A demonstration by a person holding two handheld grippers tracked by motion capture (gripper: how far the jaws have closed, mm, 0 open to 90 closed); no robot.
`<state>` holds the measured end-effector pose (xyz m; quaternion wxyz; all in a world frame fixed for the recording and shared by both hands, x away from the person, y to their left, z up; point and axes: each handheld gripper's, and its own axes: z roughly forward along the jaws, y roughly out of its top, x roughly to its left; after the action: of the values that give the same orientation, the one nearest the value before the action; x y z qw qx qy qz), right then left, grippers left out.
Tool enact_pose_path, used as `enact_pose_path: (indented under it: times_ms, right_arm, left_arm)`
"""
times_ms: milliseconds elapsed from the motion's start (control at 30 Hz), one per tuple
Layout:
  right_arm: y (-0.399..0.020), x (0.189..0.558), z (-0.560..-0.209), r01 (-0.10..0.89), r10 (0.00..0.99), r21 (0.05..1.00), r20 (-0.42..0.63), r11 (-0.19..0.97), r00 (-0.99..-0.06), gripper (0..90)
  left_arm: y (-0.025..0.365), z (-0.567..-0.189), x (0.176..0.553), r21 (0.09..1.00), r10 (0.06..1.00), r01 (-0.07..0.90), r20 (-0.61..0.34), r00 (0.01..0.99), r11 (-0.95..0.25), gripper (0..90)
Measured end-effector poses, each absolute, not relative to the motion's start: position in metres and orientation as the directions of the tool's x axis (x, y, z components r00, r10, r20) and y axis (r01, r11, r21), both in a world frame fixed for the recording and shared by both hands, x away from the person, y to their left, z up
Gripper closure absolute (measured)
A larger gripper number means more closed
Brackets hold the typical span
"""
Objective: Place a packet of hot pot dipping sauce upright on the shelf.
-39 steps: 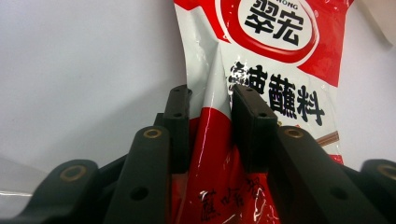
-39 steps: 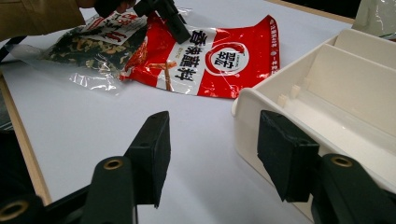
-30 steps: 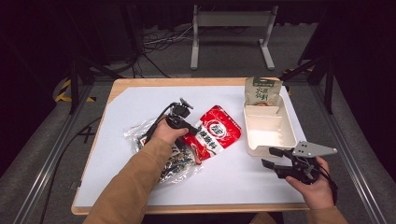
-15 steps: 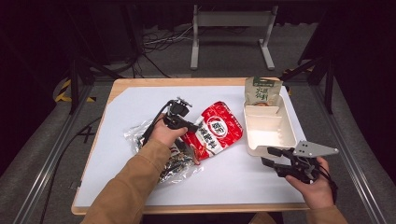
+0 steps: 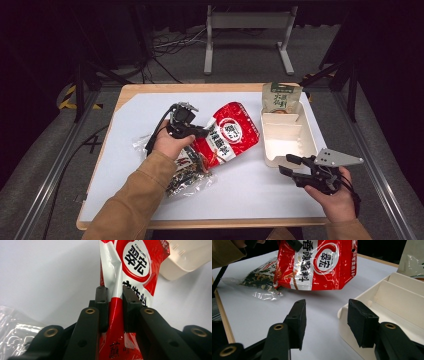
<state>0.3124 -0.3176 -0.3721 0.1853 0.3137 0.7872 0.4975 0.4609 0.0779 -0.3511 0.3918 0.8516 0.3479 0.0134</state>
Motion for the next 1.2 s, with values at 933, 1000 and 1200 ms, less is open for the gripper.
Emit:
enact_pose_path:
  times_ms: [933, 1000, 1200]
  right_arm:
    - [-0.291, 0.324, -0.370, 0.331, 0.665, 0.916, 0.101, 0.229, -0.740, 43.6]
    - [-0.288, 0.325, -0.369, 0.331, 0.661, 0.917, 0.106, 0.224, -0.743, 43.2]
    - [-0.282, 0.331, -0.367, 0.323, 0.648, 0.925, 0.123, 0.199, -0.751, 43.1]
  left_arm:
    - [0.093, -0.328, 0.396, 0.832, 0.535, 0.444, -0.222, 0.816, -0.332, 77.9]
    - [0.094, -0.329, 0.394, 0.837, 0.532, 0.441, -0.225, 0.817, -0.323, 77.9]
    - [0.094, -0.330, 0.392, 0.839, 0.521, 0.439, -0.231, 0.822, -0.321, 77.9]
